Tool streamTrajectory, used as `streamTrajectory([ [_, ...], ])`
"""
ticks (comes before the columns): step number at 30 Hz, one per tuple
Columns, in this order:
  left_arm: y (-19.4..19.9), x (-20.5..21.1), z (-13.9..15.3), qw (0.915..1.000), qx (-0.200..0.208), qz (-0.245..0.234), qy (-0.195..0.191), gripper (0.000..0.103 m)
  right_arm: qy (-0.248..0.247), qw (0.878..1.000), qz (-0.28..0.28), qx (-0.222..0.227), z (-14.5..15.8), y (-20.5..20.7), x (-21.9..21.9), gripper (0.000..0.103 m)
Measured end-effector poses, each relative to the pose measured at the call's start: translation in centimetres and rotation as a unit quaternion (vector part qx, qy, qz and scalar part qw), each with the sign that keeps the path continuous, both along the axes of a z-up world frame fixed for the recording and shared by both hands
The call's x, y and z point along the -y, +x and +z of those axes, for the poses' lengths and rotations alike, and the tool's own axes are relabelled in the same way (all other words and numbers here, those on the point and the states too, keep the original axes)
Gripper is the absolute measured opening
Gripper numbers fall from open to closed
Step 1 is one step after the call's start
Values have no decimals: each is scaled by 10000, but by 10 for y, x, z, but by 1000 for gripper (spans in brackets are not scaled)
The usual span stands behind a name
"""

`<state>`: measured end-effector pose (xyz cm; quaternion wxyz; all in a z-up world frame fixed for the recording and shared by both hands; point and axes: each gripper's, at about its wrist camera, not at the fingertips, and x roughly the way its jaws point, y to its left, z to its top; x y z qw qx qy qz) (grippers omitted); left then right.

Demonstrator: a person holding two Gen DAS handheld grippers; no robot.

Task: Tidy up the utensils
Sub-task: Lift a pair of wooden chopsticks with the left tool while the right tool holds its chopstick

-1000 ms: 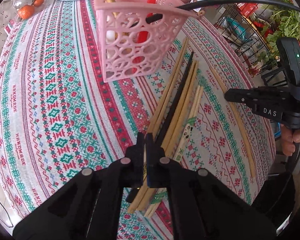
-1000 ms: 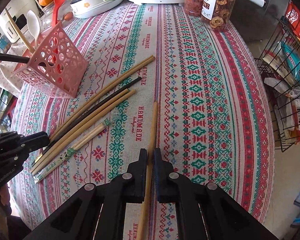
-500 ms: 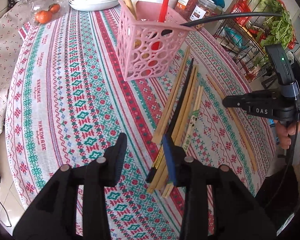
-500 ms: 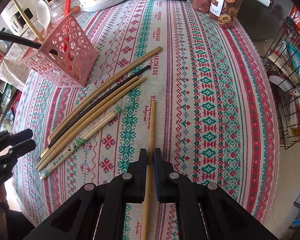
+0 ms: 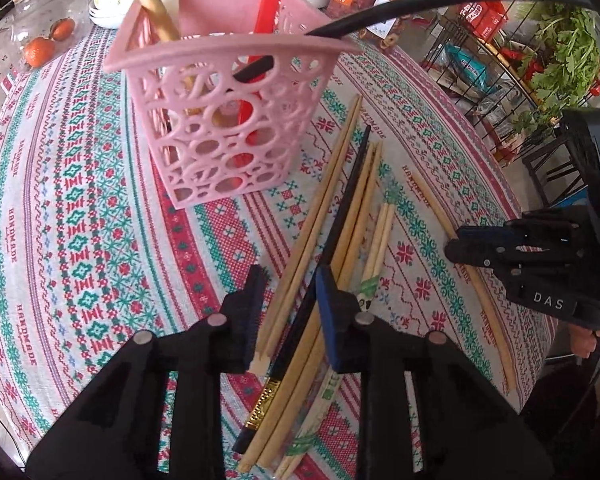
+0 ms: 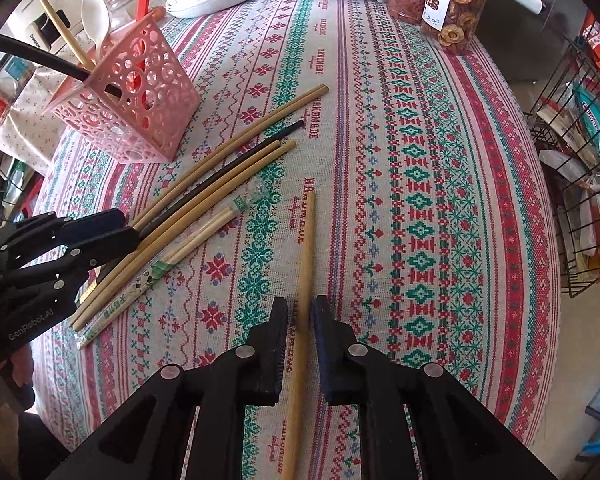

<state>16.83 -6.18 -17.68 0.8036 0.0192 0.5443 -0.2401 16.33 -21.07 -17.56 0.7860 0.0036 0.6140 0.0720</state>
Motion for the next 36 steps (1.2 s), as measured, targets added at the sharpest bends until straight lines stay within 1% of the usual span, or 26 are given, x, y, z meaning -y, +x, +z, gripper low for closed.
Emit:
streamTrajectory([
  [1, -1, 2, -1, 10000, 8, 15, 6, 19, -27, 10000, 22, 12, 0, -2, -2, 16],
  [2, -3, 0, -1, 10000, 15, 25, 46, 11, -45, 10000, 36, 21, 1, -2, -4, 17],
  [4, -8, -3, -1, 9999, 26, 23, 101, 11, -81, 10000, 36, 37, 0, -3, -6, 18],
  [8, -18, -14, -1, 10000, -63, 25, 49, 10, -139, 9998, 95, 54, 3, -14, -19, 29],
  [11, -28, -21, 0, 10000, -15, -10, 91, 10, -239, 9997, 86, 61, 5, -19, -26, 30],
  [13, -34, -23, 1, 9998, -12, -21, 211, 10, -262, 9996, 32, 49, 5, -22, -29, 30],
  [14, -37, -24, 2, 9996, -13, -23, 284, 10, -265, 9996, 13, 52, 6, -24, -30, 30],
  [16, -46, -26, 3, 9991, 8, -44, 423, 9, -348, 9993, 40, 99, 5, -29, -34, 25],
  [18, -54, -31, 3, 9986, -31, -54, 522, 9, -463, 9986, 134, 205, 5, -35, -39, 14],
  [20, -62, -39, 3, 9983, -139, -65, 566, 9, -490, 9982, 222, 259, 6, -45, -48, 7],
  [24, -80, -63, 3, 9976, -377, -31, 575, 9, -563, 9976, 278, 277, 9, -59, -59, 7],
  [27, -95, -79, 3, 9967, -530, -41, 612, 9, -417, 9988, 162, 182, 13, -61, -57, 7],
  [28, -99, -83, 3, 9962, -594, -54, 631, 9, -365, 9991, 124, 161, 11, -57, -48, 7],
  [33, -112, -99, 6, 9915, -964, -165, 855, 9, -207, 9994, 135, 227, 24, -65, -47, 7],
  [35, -109, -100, 14, 9938, -859, -127, 697, 10, -35, 9996, 156, 230, 31, -67, -44, 7],
  [36, -105, -100, 18, 9952, -793, -95, 563, 15, 13, 9997, 165, 190, 34, -66, -43, 7],
])
